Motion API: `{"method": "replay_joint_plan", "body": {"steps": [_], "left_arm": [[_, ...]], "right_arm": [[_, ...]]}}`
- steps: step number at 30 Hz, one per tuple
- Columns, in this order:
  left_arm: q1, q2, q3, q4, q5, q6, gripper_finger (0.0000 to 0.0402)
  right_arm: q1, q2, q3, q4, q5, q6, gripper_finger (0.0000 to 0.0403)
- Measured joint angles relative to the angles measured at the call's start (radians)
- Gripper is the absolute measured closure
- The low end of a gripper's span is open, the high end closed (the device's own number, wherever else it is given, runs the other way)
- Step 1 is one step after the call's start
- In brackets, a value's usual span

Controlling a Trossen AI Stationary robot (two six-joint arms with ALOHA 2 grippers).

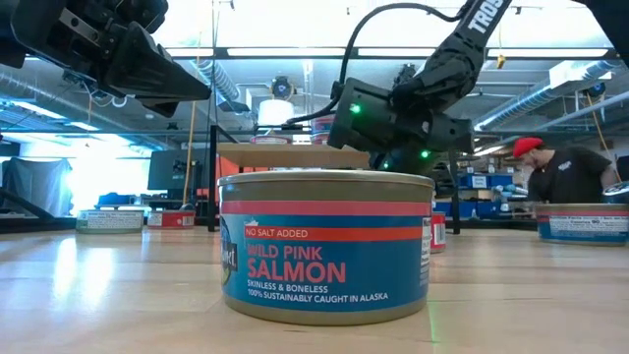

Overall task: Stack canned seafood by type on shelf
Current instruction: Stack the green tuna can on top of the green tuna can on the shelf

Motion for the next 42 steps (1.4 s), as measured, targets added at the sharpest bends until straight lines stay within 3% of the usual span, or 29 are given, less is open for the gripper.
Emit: {"method": "replay_joint_plan", "body": {"steps": [12,26,42], "left_arm": [[0.000,0.000,0.000,0.003,-0.003,0.011,0.0396],[0.000,0.000,0.000,-0.004,-0.004,0.026,0.0396],[0.000,0.000,0.000,-0.004,-0.004,0.021,0.0396]], "right_arm": [[-0.045,0.000,0.000,-0.096,-0.036,0.067,0.0137],[-0.035,0.000,0.000,-0.216,0.026,0.231,0.0137],[-0.107,0.000,0.000,-0.213,0.047,0.236,0.0150]]}}
